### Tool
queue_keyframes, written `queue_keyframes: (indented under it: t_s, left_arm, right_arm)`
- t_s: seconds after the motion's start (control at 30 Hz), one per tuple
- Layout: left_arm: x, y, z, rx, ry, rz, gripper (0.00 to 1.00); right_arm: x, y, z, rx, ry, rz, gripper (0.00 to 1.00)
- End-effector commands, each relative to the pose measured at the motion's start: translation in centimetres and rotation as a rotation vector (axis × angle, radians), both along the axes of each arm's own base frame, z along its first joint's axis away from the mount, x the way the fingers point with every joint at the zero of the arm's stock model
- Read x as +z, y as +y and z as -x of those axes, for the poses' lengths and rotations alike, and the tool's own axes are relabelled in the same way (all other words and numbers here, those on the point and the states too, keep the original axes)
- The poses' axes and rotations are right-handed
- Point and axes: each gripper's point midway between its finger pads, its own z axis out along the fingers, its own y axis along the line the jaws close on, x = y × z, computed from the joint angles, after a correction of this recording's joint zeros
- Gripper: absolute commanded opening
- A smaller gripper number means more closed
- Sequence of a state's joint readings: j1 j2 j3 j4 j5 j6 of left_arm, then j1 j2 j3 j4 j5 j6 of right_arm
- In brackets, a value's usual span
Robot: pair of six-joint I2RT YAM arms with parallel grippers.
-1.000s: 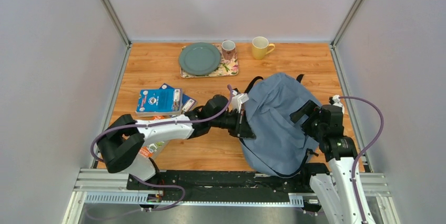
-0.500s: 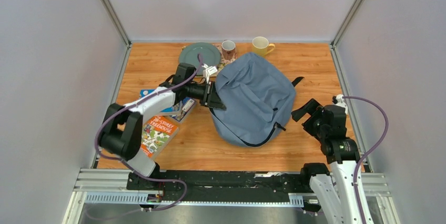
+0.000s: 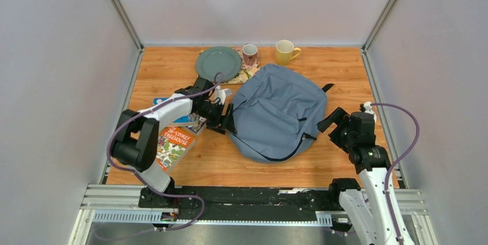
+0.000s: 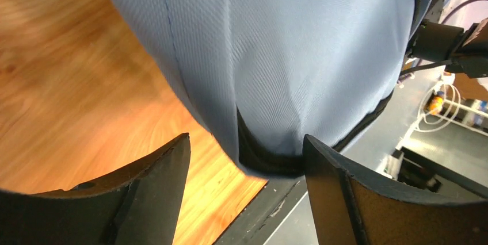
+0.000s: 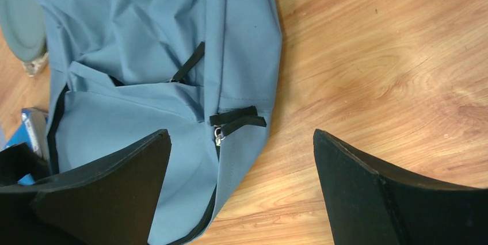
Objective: Pack the student bag
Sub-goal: Adjust the student bag at the center of the board.
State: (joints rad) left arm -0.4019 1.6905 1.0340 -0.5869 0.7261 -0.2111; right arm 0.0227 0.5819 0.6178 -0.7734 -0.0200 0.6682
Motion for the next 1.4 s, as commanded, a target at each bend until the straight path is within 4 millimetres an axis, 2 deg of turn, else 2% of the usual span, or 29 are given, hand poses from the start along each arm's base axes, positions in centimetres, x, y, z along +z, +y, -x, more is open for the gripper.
queue_keyframes:
  t_s: [0.0,0.03,0.17,0.2,0.23,0.27,0.33,0.37,0.43,0.47,0.53,0.57,0.63,0.7,0.73,0.8,0.87,0.93,0.97,1.0,1.03,1.1,1.17,1.2,1.23,1.27,1.3,1.33,1.37]
  left_arm:
    - [3.2,1.2,-0.5,0.069,-0.137,-0.004,0.79]
    - [4.7,0.8,-0.1,0.061,-0.171,0.052,0.79]
    - [6.0,0.5,1.6,0.099,-0.224,0.162,0.79]
    - [5.0,0.7,2.5,0.130,-0.197,0.174,0.80]
    - [5.6,0.7,2.9,0.151,-0.224,0.201,0.80]
    - [4.3,0.9,4.4,0.181,-0.162,0.205,0.80]
    - [4.7,0.7,4.8,0.208,-0.218,0.241,0.80]
    - [3.7,0.5,6.0,0.221,-0.183,0.233,0.80]
    - [4.0,0.3,5.8,0.258,-0.244,0.251,0.81]
    - [3.2,0.0,6.8,0.273,-0.213,0.255,0.81]
    - [4.5,-1.0,6.3,0.299,-0.274,0.335,0.81]
    - [4.3,-1.2,6.7,0.319,-0.250,0.354,0.81]
    - [5.0,-2.0,6.7,0.318,-0.277,0.389,0.81]
    - [5.4,-2.7,7.0,0.310,-0.273,0.414,0.81]
    - [5.5,-2.9,7.1,0.308,-0.273,0.425,0.81]
    - [6.0,-3.4,7.2,0.304,-0.276,0.452,0.81]
    - [6.3,-3.6,6.9,0.314,-0.287,0.473,0.82]
    - [6.3,-3.7,6.6,0.324,-0.284,0.477,0.82]
    - [6.3,-3.9,6.6,0.320,-0.286,0.479,0.82]
    - [6.0,-4.0,6.5,0.319,-0.275,0.471,0.82]
    - [6.1,-4.1,6.3,0.319,-0.275,0.470,0.82]
    - [5.8,-4.3,6.2,0.320,-0.264,0.461,0.82]
    - [5.8,-4.3,5.7,0.339,-0.261,0.448,0.82]
    - [5.2,-4.2,4.9,0.374,-0.266,0.415,0.82]
    - [5.6,-4.3,4.1,0.396,-0.269,0.401,0.82]
    - [4.7,-3.7,3.7,0.425,-0.233,0.349,0.82]
    - [4.3,-3.8,3.4,0.416,-0.204,0.330,0.82]
    - [5.9,-4.2,2.0,0.427,-0.216,0.340,0.82]
    - [5.6,-3.6,1.1,0.459,-0.182,0.311,0.82]
  right_arm:
    - [-0.4,-0.1,-2.3,0.007,-0.019,0.014,0.97]
    - [-0.8,-0.2,-3.0,0.010,-0.005,0.025,0.97]
    - [-1.4,-1.2,-5.4,0.010,0.010,0.100,0.99]
    - [-1.6,-1.3,-6.1,0.024,-0.001,0.118,0.99]
    - [-1.6,-1.0,-7.3,0.043,-0.019,0.115,0.99]
    - [-1.6,-1.0,-7.8,0.046,-0.022,0.119,0.99]
    - [-1.9,-1.4,-9.5,0.032,-0.043,0.135,1.00]
    - [-2.2,-1.5,-10.1,0.031,-0.046,0.138,1.00]
    - [-3.2,-1.3,-11.5,0.060,-0.036,0.146,1.00]
    - [-3.0,-0.7,-12.1,0.093,-0.039,0.128,1.00]
    - [-4.6,-1.9,-12.9,0.077,0.014,0.143,1.00]
    - [-5.1,-2.2,-13.2,0.075,0.019,0.137,1.00]
    - [-6.2,-1.4,-14.2,0.123,0.019,0.087,0.99]
    - [-6.7,-1.5,-14.8,0.131,0.010,0.054,0.94]
    - [-7.1,-0.9,-14.7,0.155,0.021,0.016,0.85]
    - [-7.0,-0.2,-14.4,0.178,-0.009,-0.025,0.77]
    - [-6.7,0.9,-13.8,0.205,-0.028,-0.078,0.64]
    - [-5.9,1.6,-13.2,0.217,-0.070,-0.118,0.46]
    - [-5.4,2.1,-13.0,0.226,-0.085,-0.148,0.34]
    - [-4.3,2.9,-12.6,0.258,-0.117,-0.175,0.14]
    - [-4.3,3.3,-12.0,0.264,-0.117,-0.195,0.02]
    - [-3.2,4.0,-11.0,0.250,-0.121,-0.260,0.00]
    - [-3.2,4.1,-9.7,0.203,-0.089,-0.303,0.00]
    - [-2.0,4.1,-8.9,0.144,-0.102,-0.342,0.00]
    - [-1.7,4.3,-8.1,0.109,-0.102,-0.379,0.00]
    - [-1.8,4.5,-7.1,0.068,-0.086,-0.420,0.00]
    - [0.0,5.0,-6.1,0.021,-0.112,-0.507,0.00]
    - [0.8,5.5,-5.4,0.023,-0.129,-0.534,0.00]
    - [0.9,5.7,-4.2,-0.002,-0.095,-0.543,0.00]
